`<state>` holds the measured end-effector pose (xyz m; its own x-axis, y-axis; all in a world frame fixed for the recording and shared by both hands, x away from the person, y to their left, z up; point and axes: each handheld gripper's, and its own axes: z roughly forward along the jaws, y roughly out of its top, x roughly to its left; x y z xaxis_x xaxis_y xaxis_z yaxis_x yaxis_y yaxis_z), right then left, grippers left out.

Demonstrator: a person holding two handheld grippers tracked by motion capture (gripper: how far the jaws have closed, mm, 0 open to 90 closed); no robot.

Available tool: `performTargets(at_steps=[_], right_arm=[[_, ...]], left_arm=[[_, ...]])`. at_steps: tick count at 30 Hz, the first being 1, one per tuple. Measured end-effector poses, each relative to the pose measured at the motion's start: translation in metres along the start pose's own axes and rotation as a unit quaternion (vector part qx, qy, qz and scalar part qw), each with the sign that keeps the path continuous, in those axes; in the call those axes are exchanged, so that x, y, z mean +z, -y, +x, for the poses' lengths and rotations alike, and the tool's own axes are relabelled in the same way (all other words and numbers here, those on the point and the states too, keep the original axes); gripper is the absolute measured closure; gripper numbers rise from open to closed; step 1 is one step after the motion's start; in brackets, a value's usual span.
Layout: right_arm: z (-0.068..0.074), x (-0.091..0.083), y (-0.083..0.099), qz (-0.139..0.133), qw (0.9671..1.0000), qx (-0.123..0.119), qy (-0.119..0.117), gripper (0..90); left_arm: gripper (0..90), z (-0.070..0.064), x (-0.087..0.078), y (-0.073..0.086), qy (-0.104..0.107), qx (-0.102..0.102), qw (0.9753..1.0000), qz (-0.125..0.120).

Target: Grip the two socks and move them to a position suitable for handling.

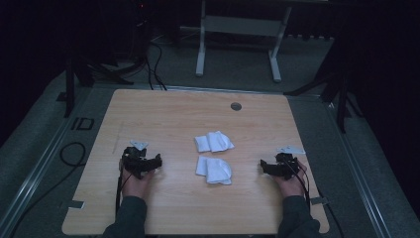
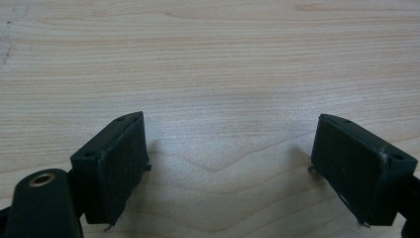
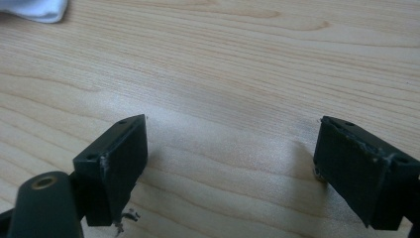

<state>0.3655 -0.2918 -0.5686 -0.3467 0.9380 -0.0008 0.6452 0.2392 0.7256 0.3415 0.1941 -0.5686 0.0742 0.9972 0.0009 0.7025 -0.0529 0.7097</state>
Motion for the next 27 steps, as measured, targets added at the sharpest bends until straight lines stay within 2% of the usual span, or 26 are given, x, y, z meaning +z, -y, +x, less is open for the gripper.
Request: performTargets(at_steps=[16, 17, 20, 21, 22, 24, 27], right_arm=[[0.001, -0.002, 0.001, 0.005, 1.0, 0.001, 0.001, 14.5], [0.001, -0.004, 0.0, 0.011, 0.9999, -0.002, -0.001, 17.5], [0.002, -0.01, 0.0, 0.013, 0.9998, -0.009, -0.008, 39.6], [0.001, -0.011, 0.0, 0.012, 0.9998, -0.01, -0.01, 44.4], [0.001, -0.011, 0.0, 0.012, 0.9998, -0.01, -0.01, 44.4], [0.001, -0.012, 0.0, 0.011, 0.9998, -0.011, -0.015, 54.5], [0.003, -0.016, -0.001, 0.004, 0.9996, -0.017, -0.022, 57.8]], left_arm=[[14.1, 0.0, 0.0, 0.0, 0.0, 0.0, 1.0, 0.0], [14.2, 0.0, 0.0, 0.0, 0.0, 0.0, 1.0, 0.0], [14.2, 0.0, 0.0, 0.0, 0.0, 0.0, 1.0, 0.0], [14.2, 0.0, 0.0, 0.0, 0.0, 0.0, 1.0, 0.0], [14.2, 0.0, 0.0, 0.0, 0.0, 0.0, 1.0, 0.0], [14.3, 0.0, 0.0, 0.0, 0.001, 0.0, 1.0, 0.0], [14.3, 0.0, -0.001, 0.0, 0.002, 0.002, 1.0, 0.001]])
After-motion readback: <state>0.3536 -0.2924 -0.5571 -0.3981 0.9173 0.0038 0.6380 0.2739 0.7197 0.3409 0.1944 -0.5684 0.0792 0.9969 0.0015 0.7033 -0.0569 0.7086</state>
